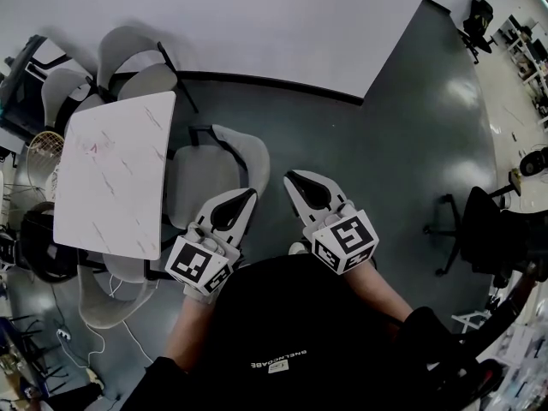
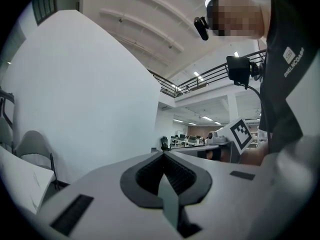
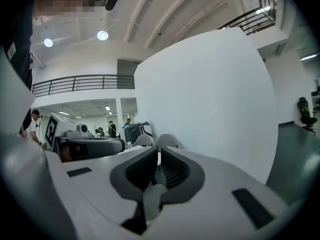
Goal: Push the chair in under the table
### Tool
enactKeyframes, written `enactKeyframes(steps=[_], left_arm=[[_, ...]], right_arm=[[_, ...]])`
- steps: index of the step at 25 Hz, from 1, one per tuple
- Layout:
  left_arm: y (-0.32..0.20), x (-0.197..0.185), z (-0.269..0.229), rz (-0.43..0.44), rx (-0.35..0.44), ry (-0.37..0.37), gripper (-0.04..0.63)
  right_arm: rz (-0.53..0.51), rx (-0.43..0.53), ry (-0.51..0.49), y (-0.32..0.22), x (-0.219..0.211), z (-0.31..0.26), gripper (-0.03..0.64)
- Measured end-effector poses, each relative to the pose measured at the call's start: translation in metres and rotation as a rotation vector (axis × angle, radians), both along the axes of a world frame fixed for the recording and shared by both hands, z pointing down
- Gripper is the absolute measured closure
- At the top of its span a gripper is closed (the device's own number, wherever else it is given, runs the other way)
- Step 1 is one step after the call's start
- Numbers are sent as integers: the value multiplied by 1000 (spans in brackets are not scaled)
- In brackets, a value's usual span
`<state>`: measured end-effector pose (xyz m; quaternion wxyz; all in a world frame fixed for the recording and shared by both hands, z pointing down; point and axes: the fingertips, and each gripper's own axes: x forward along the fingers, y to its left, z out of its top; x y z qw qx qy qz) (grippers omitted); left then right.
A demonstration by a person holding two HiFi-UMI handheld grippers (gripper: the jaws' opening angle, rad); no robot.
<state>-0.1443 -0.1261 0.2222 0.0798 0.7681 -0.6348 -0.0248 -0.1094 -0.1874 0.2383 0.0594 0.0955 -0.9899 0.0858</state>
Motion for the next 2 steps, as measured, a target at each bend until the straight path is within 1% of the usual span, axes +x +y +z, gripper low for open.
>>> enactKeyframes(steps=[2], left_arm=[[-2,1,3,1,-9,-7,591]], right_arm=[[-1,-4,-3,-1,1,1,589]])
